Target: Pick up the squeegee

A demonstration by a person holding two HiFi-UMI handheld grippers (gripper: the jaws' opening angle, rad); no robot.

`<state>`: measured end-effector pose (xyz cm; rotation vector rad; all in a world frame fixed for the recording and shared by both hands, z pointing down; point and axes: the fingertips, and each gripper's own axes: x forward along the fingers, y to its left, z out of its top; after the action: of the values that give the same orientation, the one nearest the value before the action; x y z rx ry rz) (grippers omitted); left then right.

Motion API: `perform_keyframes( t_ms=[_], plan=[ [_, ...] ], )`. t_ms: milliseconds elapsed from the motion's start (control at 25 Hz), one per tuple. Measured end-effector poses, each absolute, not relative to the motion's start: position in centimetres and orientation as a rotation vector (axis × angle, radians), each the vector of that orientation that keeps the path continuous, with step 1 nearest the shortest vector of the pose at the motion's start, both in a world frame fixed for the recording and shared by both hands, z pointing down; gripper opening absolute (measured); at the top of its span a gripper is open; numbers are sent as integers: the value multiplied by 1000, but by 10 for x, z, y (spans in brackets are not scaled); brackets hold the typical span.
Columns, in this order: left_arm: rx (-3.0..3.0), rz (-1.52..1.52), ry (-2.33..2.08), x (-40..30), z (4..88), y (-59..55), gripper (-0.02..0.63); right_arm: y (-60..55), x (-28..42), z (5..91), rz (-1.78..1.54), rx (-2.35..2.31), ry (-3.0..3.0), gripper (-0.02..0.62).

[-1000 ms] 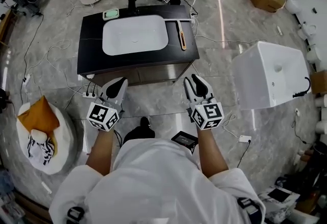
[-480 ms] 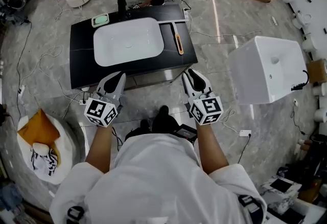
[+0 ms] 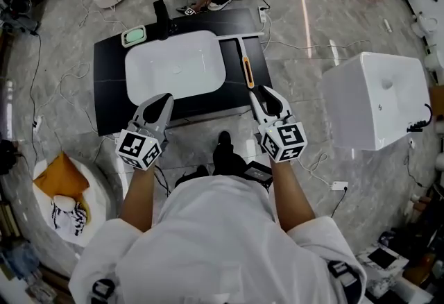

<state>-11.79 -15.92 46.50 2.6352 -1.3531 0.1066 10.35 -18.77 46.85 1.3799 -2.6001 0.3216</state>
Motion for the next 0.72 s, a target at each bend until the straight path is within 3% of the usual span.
perform_keyframes(
  t_ms=[720],
  plan=[
    [2588, 260, -1347, -96, 490, -282, 14, -336, 110, 526, 453, 1246, -2522, 121]
  ],
)
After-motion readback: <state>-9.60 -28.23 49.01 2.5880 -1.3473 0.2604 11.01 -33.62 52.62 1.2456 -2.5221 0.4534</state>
